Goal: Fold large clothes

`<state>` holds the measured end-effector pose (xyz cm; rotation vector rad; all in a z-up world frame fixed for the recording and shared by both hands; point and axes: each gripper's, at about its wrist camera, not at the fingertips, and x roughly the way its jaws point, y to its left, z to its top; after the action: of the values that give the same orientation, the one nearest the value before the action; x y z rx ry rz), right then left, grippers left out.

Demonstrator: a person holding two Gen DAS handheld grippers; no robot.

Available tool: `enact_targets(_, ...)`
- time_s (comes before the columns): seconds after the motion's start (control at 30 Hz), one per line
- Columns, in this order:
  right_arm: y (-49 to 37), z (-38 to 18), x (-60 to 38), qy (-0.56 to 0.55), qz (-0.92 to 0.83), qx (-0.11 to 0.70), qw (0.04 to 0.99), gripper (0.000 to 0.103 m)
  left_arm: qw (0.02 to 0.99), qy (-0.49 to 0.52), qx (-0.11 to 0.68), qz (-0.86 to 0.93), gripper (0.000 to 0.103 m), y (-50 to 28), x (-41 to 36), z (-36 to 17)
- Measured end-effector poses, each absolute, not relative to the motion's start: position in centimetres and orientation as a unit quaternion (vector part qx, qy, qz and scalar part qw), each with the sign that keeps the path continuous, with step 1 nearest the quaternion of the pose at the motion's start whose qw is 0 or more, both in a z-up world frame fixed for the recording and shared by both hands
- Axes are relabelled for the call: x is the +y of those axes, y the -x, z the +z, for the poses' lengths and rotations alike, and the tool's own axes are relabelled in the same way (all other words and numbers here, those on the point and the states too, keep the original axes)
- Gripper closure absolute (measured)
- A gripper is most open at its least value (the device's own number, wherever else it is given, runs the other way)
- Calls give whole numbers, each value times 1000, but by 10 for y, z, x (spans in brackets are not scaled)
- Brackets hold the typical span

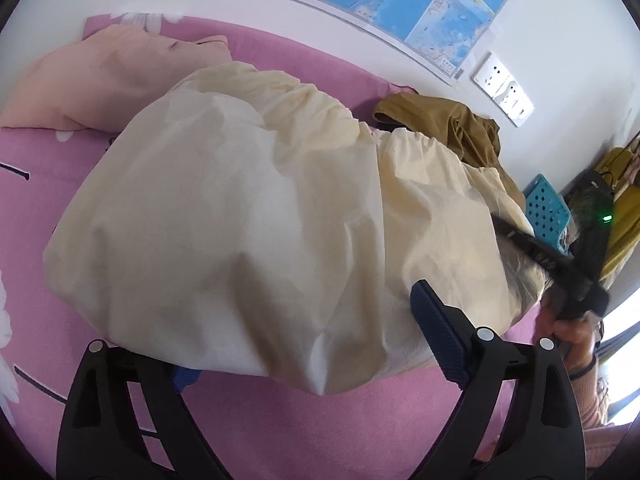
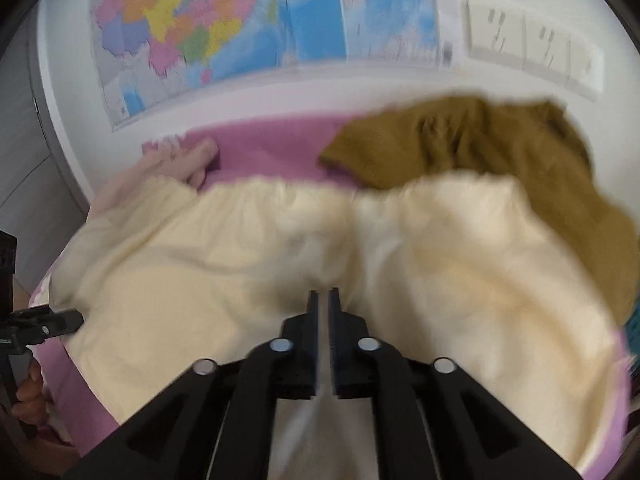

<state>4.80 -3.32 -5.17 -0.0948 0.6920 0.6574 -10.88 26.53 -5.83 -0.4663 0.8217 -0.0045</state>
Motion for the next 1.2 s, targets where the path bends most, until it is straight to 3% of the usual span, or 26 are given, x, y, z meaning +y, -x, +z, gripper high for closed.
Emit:
enact_targets(0.03, -48, -44, -37, 44, 314, 322, 892, 72, 891, 220, 396, -3, 13, 110, 264, -58)
enact_targets(0.1, -51, -37, -37, 58, 298, 309, 901, 38, 893, 207, 400, -7, 13, 111, 263, -57)
enact_targets(0.13, -57, -40, -32, 82, 281, 314, 903, 37, 894, 200, 400, -11, 14, 113, 263, -55)
enact_targets(0.17, -63, -45, -28, 94, 280, 322, 899, 44, 896, 190, 400, -21, 15, 116, 263, -52)
enact_targets(0.27, -87, -63, -18, 104, 277, 368, 882, 95, 902, 153, 396, -80, 18, 133, 262, -42)
enact_targets(0.37, -101, -65, -24, 73, 290, 375, 877, 100, 914, 141, 360, -122, 20, 168, 281, -22)
enact_targets(0.6, -121, -29, -13, 62, 278, 326, 901, 101, 949, 85, 296, -72, 13, 161, 284, 19)
enact_targets(0.83, -147, -78, 12, 114, 269, 395, 871, 99, 917, 39, 395, -34, 26, 58, 262, -28)
enact_targets(0.93, -144, -67, -2, 91, 284, 397, 868, 89, 906, 43, 420, -15, 36, 37, 267, -41)
enact_targets(1.0, -134, -52, -19, 71, 298, 377, 874, 61, 902, 42, 429, -4, 43, 30, 270, -44)
enact_targets(1.03, -130, -45, -25, 69, 294, 365, 881, 57, 901, 40, 432, 1, 45, 26, 270, -46)
enact_targets(1.13, -131, -31, -45, 81, 263, 335, 901, 56, 896, 27, 443, 17, 49, 17, 270, -50)
enact_targets(1.2, -147, -40, -48, 89, 248, 358, 896, 61, 894, 24, 446, 26, 52, 10, 271, -52)
